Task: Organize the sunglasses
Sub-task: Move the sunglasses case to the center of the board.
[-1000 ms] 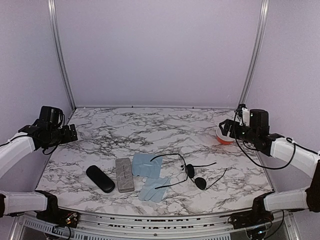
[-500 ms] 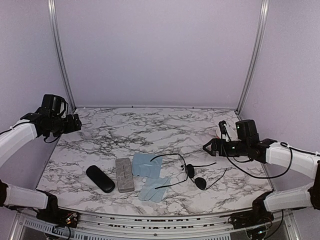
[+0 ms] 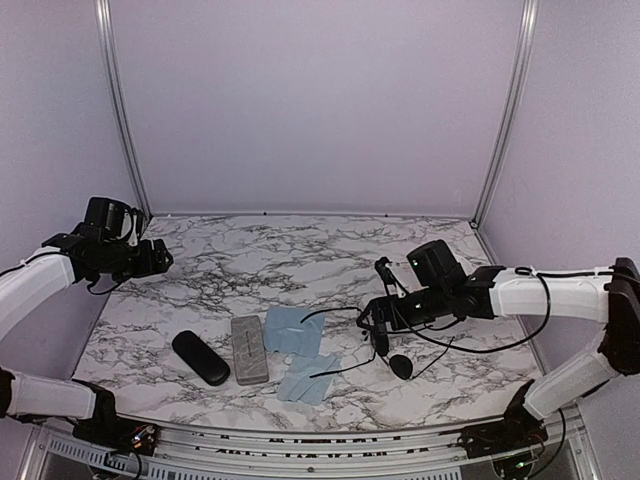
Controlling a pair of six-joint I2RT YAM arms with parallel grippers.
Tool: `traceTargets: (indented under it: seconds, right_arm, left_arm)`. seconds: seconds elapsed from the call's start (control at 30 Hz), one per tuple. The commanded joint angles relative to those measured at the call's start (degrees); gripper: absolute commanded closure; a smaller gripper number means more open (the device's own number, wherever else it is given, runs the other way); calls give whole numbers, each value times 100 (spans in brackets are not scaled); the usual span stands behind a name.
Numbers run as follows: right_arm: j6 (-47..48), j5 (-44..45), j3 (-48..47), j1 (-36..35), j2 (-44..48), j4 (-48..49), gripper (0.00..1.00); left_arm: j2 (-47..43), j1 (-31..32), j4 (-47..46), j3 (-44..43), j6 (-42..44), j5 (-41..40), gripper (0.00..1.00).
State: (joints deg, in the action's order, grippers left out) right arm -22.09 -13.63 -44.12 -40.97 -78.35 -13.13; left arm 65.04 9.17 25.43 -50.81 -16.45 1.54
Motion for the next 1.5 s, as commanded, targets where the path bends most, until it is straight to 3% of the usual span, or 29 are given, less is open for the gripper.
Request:
traceTargets:
  seconds: [0.0,0.37,0.53,0.97,1.47]
  right_arm:
    - [192,659,-1007,-520,-792,-445,9]
    - [-740,2190,-4045,-2486,-3366,-1259,8]
    - [-1005,2237,-5180,-2889,-4364,-1514,8]
    - [-1360,2201,-5607,-3063,-5068,-1410,8]
    - [-983,1841,-6034,-3169,-5477,-989,14]
  left_arm:
    - [-22,234,113,49,84,-46,10]
    - [-135,325,223,-4,98,-714,10]
    - [-225,330,231,14,89,-839,10]
    - [-351,326,249,34,80,-892,10]
    - [-271,329,244,44,93,-963,10]
